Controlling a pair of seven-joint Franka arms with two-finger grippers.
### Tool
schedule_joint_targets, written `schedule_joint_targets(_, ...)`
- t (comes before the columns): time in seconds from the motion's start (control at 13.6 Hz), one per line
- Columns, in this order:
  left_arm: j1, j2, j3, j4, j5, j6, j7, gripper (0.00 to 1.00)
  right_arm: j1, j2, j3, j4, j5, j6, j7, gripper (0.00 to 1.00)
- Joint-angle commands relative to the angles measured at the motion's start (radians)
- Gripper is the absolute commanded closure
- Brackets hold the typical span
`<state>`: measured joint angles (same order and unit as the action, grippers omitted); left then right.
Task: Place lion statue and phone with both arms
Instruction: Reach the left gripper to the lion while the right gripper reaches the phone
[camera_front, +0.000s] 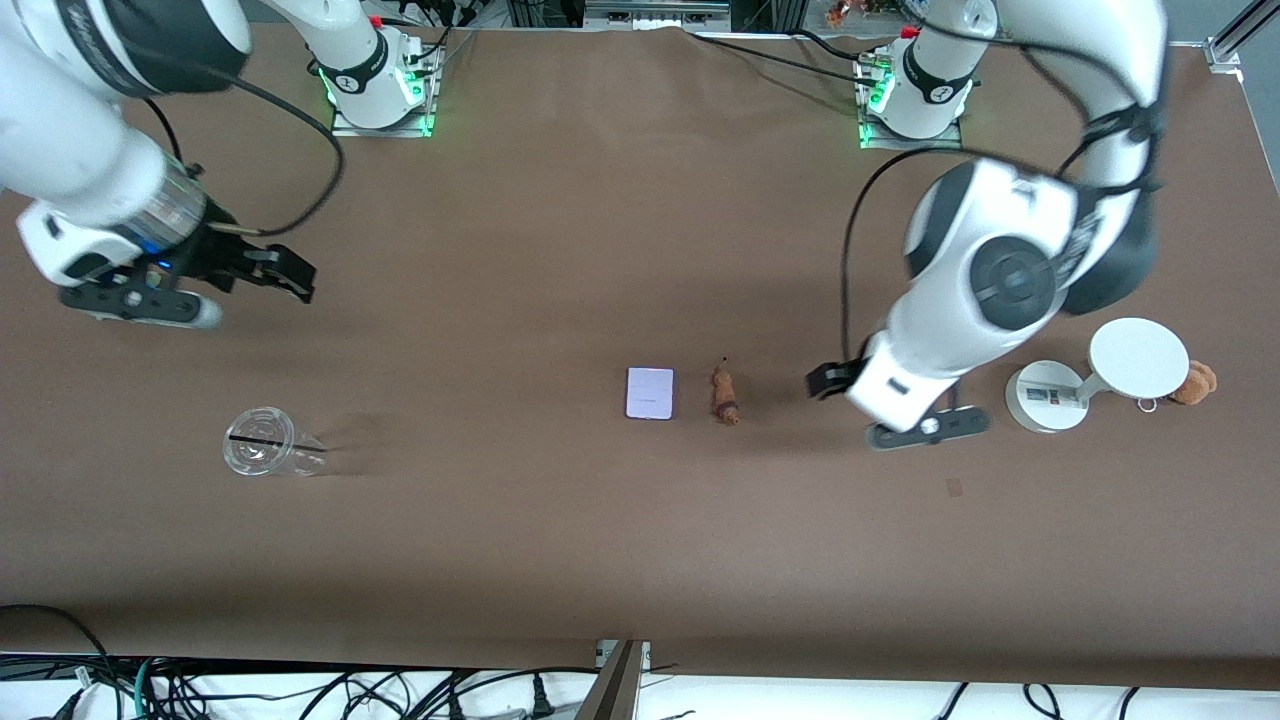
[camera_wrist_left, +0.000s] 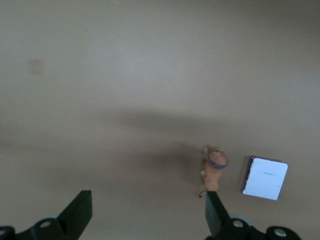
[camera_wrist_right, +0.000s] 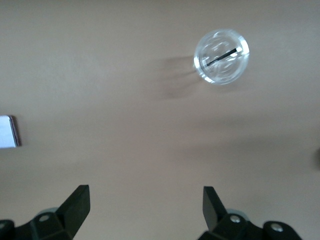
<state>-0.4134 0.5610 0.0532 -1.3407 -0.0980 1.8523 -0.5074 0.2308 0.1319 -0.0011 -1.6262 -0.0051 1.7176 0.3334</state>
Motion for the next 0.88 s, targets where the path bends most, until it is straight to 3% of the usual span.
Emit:
schedule_joint_targets(0.0, -0.056, 0.068, 0.016, 0.025, -0.017, 0.092, -0.013, 0.0, 0.095, 0.046, -0.002, 0.014, -0.035, -0.019, 0.001, 0.0)
schedule_joint_targets(0.29, -0.128, 0.146, 0.017, -0.011, -0.011, 0.192, -0.013, 0.0, 0.18, 0.181, 0.01, 0.044, -0.032, 0.028, 0.013, 0.0)
schedule_joint_targets(0.51, -0.162, 0.151, 0.017, -0.164, -0.011, 0.39, -0.013, 0.0, 0.248, 0.306, 0.016, 0.136, 0.025, 0.137, 0.128, 0.0)
schedule_joint_targets(0.81, -0.177, 0.155, 0.016, -0.207, -0.015, 0.407, -0.013, 0.0, 0.278, 0.478, 0.018, 0.232, 0.175, 0.298, 0.154, 0.0)
